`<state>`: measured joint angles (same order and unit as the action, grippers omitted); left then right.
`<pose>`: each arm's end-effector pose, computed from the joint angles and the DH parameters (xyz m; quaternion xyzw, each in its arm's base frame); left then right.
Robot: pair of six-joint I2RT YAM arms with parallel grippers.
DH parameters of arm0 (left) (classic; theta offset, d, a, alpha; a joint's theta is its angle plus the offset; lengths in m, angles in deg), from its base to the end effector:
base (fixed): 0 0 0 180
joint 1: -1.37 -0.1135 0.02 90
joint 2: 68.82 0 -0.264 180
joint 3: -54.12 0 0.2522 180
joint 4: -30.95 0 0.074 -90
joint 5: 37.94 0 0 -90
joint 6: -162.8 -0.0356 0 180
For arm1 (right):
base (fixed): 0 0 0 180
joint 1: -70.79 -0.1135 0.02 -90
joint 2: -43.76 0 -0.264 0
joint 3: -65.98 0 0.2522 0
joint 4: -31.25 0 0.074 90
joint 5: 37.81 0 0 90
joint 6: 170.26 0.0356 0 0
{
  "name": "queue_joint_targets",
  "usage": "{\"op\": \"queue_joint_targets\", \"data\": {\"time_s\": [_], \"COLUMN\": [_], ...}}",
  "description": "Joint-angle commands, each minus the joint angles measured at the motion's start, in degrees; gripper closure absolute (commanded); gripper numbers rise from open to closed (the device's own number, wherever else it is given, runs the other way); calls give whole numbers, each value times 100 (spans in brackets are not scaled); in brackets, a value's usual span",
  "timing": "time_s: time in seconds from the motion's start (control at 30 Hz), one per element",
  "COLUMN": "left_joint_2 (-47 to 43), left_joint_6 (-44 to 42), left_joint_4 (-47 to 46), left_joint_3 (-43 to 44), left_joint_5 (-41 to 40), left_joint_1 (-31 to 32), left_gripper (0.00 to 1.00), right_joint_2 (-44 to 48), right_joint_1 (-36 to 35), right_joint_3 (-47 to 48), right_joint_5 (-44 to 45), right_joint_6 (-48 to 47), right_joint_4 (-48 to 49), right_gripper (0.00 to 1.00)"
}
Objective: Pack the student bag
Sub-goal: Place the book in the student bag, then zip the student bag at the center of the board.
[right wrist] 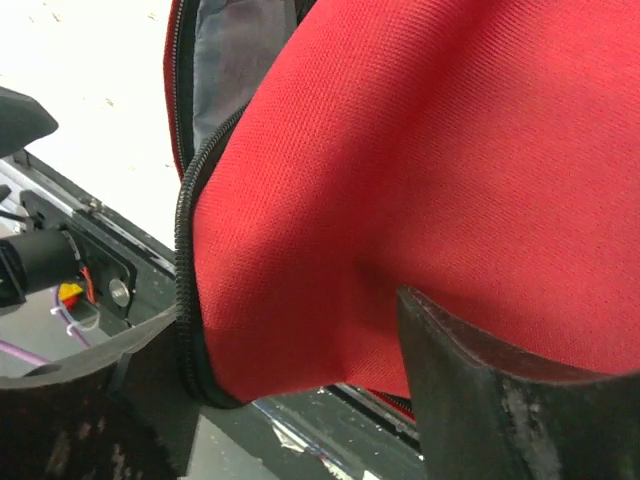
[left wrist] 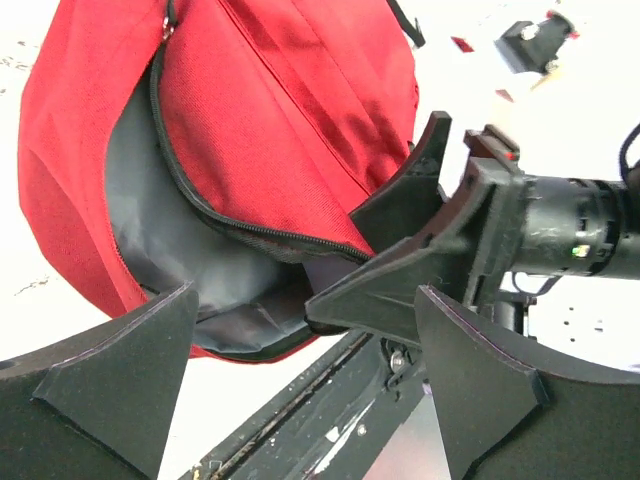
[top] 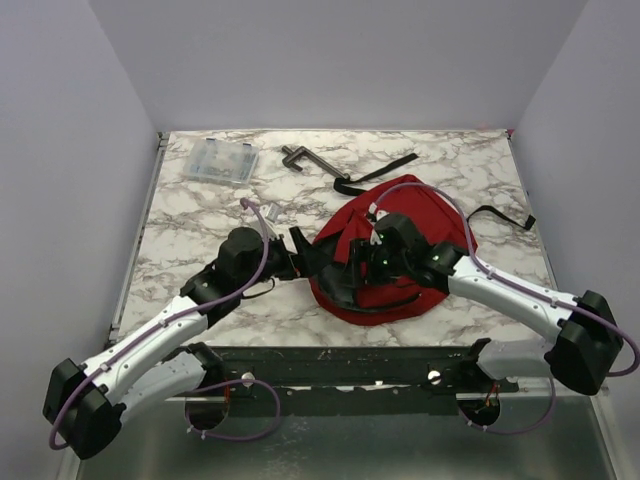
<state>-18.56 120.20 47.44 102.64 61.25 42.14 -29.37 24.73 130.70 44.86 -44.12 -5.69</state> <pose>0.1530 -0.1395 0.2747 0.0002 0.8090 -0.4531 0.3745 0.1839 0.1973 0.2515 -0.1040 0.9176 0.2938 0.2468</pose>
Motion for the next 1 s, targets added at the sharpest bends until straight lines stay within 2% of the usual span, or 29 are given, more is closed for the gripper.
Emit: {"op": "queue_joint_targets", "data": {"time_s": [0.0,0.1,0.2,0.33,0.43,0.5,0.63,0.77,0.87,0.97], "left_joint_2": [465,938,1275,1718,1989,2145,2298,2300,2054,1431], "left_joint_6": [-510,-567,-566,-421,-474,-552,-553,-570,-616,-591], "left_joint_4": [106,101,106,77,-2,0,-26,-26,-22,-44], "left_joint_3": [307,516,653,748,849,975,1230,1382,1340,1058], "left_joint_5": [1300,1694,1517,1369,1231,1094,865,799,645,184], "left_joint_1": [-154,26,379,574,584,558,492,300,179,179], "left_gripper": [10,12,12,13,17,21,38,74,99,100], "right_joint_2": [693,1332,1923,2485,2589,2645,2736,2681,2691,2658], "right_joint_1": [-8,-8,-8,-8,-12,-1,127,461,780,892], "right_joint_3": [-87,-339,-484,-715,-871,-1064,-1328,-1548,-1790,-1964], "right_joint_5": [439,1079,1519,2410,3398,3831,4298,4114,3503,2824], "right_joint_6": [100,481,832,1463,2685,3200,3418,2963,2030,997], "right_joint_4": [-528,-741,-973,-1519,-2379,-2541,-2380,-1915,-979,177], "right_gripper": [21,13,9,8,12,14,16,17,17,16]}}
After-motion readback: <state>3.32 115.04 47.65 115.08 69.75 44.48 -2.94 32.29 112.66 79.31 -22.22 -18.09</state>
